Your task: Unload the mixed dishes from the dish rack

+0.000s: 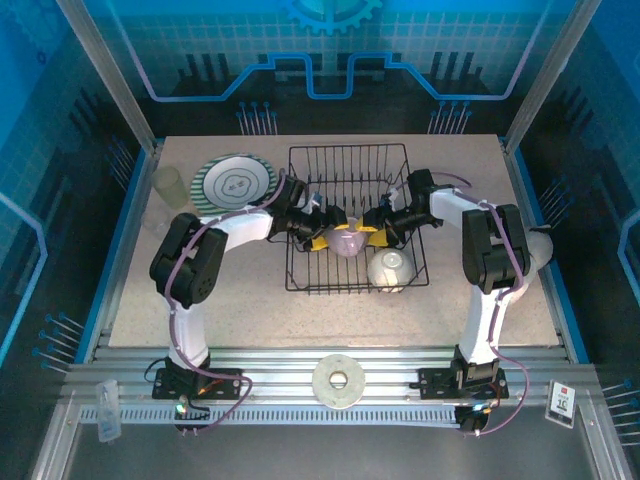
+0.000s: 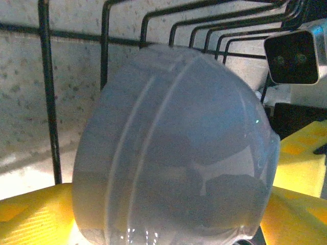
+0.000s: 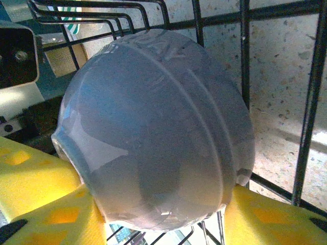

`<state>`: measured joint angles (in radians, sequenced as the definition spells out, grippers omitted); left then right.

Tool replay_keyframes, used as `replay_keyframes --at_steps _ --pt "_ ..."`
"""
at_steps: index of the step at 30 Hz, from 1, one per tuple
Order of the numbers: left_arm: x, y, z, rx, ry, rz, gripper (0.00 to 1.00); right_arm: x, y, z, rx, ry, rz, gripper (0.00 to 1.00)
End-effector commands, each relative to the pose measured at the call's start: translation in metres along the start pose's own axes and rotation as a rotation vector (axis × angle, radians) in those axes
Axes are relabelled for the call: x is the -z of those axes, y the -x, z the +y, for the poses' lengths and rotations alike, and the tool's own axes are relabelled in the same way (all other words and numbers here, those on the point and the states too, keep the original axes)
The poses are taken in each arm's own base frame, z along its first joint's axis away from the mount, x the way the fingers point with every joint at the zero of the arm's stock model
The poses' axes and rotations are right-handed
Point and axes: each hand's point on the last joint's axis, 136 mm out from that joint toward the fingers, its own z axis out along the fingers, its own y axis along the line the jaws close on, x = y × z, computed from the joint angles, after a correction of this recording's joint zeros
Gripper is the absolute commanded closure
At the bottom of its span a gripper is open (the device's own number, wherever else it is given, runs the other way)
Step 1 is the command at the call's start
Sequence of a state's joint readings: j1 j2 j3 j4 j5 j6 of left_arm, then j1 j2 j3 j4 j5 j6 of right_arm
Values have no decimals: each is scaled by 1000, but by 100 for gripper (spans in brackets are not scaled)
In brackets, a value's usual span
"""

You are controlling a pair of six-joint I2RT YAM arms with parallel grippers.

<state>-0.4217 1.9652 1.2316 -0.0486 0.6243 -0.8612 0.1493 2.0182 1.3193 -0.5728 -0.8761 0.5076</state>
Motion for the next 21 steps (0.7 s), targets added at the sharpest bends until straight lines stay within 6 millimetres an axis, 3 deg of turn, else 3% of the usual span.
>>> replay_keyframes --at_steps 1,14,21 --pt "10 -1 -31 3 -121 -13 17 -8 2 -84 -181 -215 -22 64" --pt "24 1 -58 13 -242 -56 37 4 8 -57 -135 -178 -39 63" --pt "27 -3 -67 20 -275 -60 38 16 13 -40 -105 -160 -67 62"
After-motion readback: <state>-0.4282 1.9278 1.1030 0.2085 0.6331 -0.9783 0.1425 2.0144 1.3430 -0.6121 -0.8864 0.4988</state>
